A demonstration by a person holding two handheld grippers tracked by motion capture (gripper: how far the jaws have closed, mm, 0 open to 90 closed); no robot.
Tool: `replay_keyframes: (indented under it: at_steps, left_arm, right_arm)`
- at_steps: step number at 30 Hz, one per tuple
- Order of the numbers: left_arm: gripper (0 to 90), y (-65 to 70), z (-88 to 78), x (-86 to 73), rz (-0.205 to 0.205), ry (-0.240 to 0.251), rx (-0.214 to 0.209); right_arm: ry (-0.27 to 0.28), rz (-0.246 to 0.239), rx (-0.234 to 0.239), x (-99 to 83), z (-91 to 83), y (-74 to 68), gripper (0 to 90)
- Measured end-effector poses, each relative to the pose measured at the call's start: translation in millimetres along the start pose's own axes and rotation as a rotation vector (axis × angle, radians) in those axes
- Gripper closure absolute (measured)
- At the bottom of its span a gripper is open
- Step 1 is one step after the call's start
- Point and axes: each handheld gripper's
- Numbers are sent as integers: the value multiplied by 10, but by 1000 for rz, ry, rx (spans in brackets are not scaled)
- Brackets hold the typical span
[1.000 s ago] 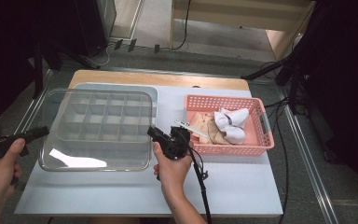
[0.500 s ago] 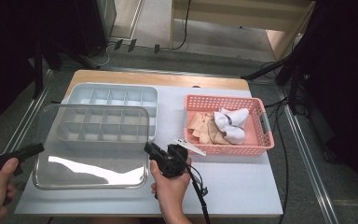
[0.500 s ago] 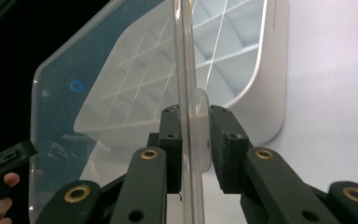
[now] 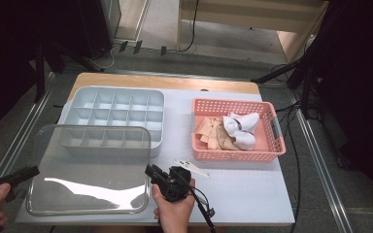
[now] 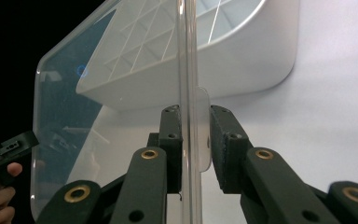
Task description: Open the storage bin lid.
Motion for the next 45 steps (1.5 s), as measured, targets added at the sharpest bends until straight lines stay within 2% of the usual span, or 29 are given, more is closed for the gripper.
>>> replay_keyframes:
  at_steps: [13, 24, 35, 40, 45]
  left_arm:
    - [669, -96, -171, -264, -42, 7, 15]
    - [661, -174, -274, -454, -64, -19, 26]
    - [647, -253, -259, -521, -75, -41, 66]
    - [636, -249, -214, -526, -55, -67, 89]
    - [610, -230, -150, -530, -45, -58, 123]
  right_arm:
    - [-46, -17, 4, -264, -1, -16, 765]
    - [-72, -43, 3, -425, -19, -51, 765]
    - [-111, -39, -7, -581, 37, -47, 764]
    - [-124, -27, -17, -610, 85, 4, 762]
    - [-115, -43, -21, -608, 123, 17, 747]
Point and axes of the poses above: each handheld gripper's, and its own axes: z roughly forward along the jaws, x roughly out of its top, y roughly to its right, and after that the axes turned 3 degrees about -x, right-handed
